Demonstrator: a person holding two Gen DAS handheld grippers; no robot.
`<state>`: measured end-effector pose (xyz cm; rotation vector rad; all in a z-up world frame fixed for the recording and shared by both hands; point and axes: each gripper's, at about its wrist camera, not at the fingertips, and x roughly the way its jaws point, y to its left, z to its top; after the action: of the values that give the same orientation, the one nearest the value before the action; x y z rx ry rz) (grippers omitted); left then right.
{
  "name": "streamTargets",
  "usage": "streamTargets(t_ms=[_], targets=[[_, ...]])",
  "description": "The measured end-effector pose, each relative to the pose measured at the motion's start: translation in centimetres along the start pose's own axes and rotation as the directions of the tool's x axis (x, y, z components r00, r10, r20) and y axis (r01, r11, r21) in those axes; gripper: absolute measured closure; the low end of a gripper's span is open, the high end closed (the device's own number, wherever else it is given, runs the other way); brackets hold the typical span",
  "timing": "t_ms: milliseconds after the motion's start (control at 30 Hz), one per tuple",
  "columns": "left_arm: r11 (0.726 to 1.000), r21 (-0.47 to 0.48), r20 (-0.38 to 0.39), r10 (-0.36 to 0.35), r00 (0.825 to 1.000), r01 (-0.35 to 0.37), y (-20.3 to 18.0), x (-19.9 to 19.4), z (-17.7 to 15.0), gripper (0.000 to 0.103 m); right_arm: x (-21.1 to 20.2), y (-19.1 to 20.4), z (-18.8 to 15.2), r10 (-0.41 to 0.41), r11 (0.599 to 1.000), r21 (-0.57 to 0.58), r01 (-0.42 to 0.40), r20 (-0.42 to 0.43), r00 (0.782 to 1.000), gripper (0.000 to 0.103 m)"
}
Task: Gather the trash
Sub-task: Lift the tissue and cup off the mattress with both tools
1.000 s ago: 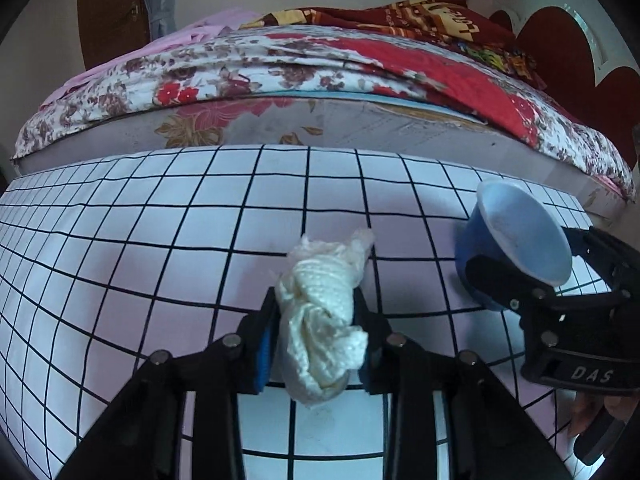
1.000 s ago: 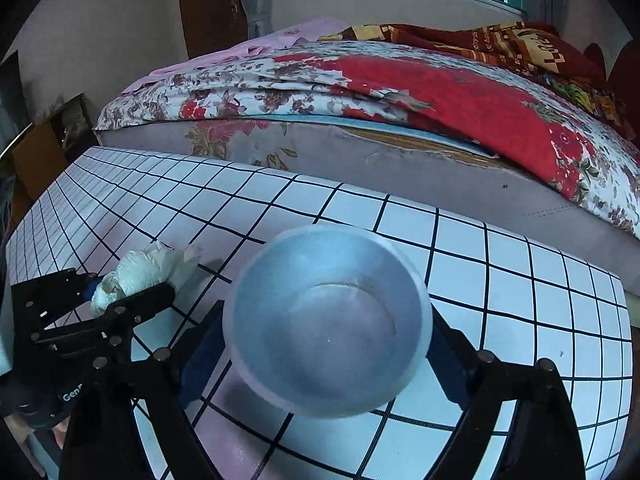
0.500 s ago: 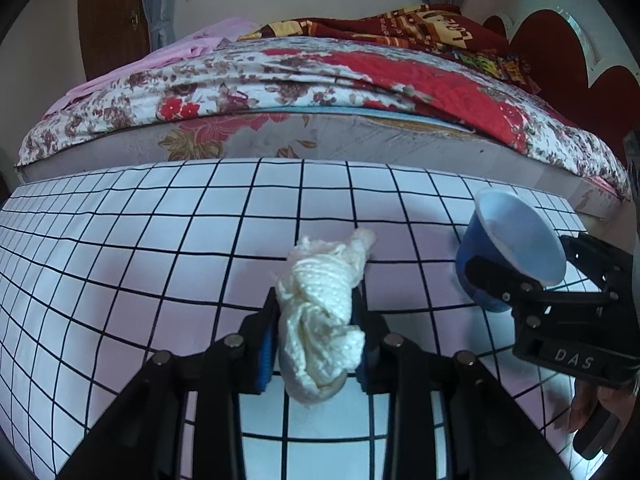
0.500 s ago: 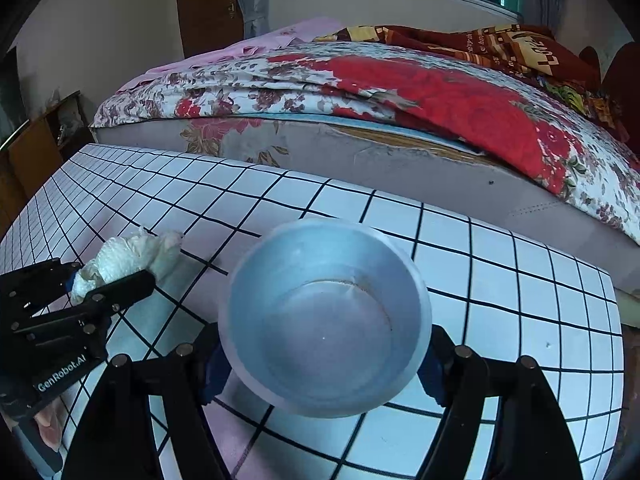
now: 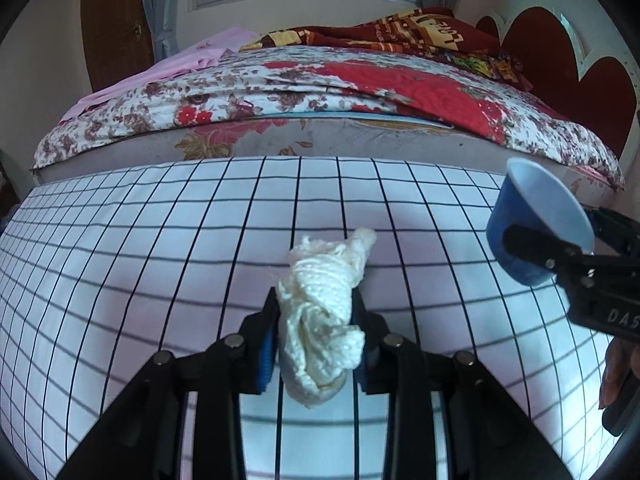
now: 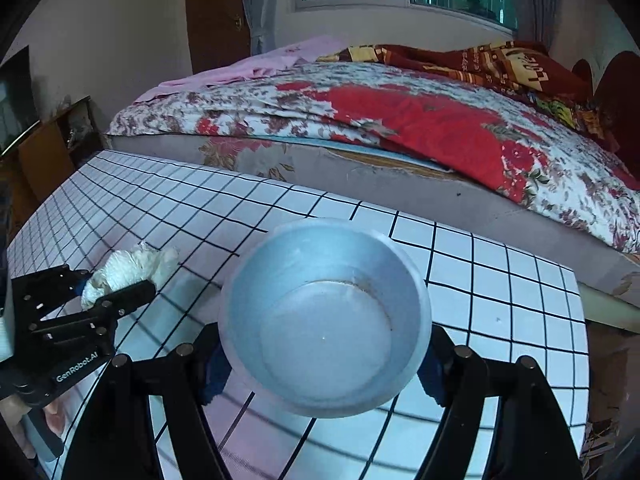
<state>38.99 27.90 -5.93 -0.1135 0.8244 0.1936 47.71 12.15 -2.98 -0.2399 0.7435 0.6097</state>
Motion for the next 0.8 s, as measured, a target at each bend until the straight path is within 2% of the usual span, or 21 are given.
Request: streamTargets(t_ms=[400, 800], targets=[[1.000, 0.018, 0.078, -0.002, 0.997, 0.001, -0.9, -6.6, -2.5, 0.071, -6.8, 1.4, -3.1, -0.003, 1.000, 0.003, 0.003, 0.045, 0.999, 0.027], [0.998, 0.041, 0.125, -0.053, 0.991, 0.049, -3.9, -12.7, -5.1, 0.071, -14.3, 1.3, -6.7, -0.017, 1.000, 0.020, 0.015, 0.084, 0.996, 0.027]])
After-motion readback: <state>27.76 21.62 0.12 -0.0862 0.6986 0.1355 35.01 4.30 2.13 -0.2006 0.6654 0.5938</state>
